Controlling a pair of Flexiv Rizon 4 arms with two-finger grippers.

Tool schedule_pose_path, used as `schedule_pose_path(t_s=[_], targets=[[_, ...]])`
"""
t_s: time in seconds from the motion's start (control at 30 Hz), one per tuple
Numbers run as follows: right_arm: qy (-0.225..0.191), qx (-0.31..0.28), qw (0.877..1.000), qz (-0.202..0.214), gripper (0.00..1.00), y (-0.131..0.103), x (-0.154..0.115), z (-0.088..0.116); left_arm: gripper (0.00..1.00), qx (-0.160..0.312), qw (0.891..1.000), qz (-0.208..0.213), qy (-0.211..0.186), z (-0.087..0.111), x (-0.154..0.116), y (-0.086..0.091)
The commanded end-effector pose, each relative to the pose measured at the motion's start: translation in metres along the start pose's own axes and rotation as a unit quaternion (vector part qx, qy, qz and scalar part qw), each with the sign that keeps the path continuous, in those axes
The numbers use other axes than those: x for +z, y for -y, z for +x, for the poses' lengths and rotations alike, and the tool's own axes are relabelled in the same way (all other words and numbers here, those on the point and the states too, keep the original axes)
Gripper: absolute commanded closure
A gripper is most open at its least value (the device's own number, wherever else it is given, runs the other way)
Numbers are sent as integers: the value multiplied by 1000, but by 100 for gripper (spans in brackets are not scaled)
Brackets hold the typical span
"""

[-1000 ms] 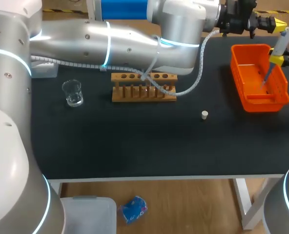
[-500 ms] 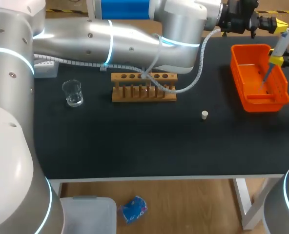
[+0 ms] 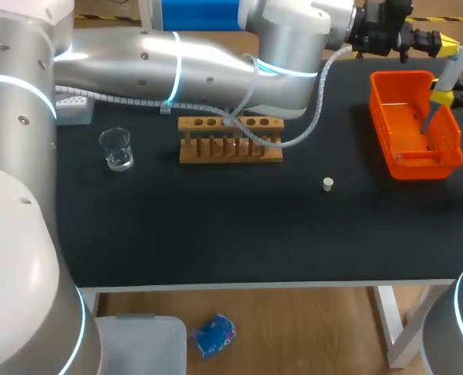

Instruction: Invert the test tube, pick up the pipette, mount the tip to pipette, aspirate from beaker and dispense into the tube, eject the tip, return the pipette, and cap with the stopper.

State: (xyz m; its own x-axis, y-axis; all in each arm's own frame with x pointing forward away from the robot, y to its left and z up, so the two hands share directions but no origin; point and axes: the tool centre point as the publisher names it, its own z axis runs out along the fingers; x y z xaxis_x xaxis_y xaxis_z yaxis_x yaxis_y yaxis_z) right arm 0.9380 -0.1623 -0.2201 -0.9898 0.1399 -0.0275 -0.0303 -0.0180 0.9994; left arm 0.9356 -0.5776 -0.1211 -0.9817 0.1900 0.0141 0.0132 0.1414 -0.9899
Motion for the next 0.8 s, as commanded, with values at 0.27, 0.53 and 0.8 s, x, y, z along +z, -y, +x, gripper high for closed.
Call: schedule_pose_path(t_s=[0.27,0.53,0.8], targets=[[-2,0,1000,0,100,-8,0,-2,100,4,1000,1,-2,-3,2,-4],[-2,0,1000,0,100,-8,0,-2,100,26,999,11,17,-4,-7,21],[-2,0,1000,0,100,-8,0,-2,100,17,1000,-13,22,-6,-9,32]])
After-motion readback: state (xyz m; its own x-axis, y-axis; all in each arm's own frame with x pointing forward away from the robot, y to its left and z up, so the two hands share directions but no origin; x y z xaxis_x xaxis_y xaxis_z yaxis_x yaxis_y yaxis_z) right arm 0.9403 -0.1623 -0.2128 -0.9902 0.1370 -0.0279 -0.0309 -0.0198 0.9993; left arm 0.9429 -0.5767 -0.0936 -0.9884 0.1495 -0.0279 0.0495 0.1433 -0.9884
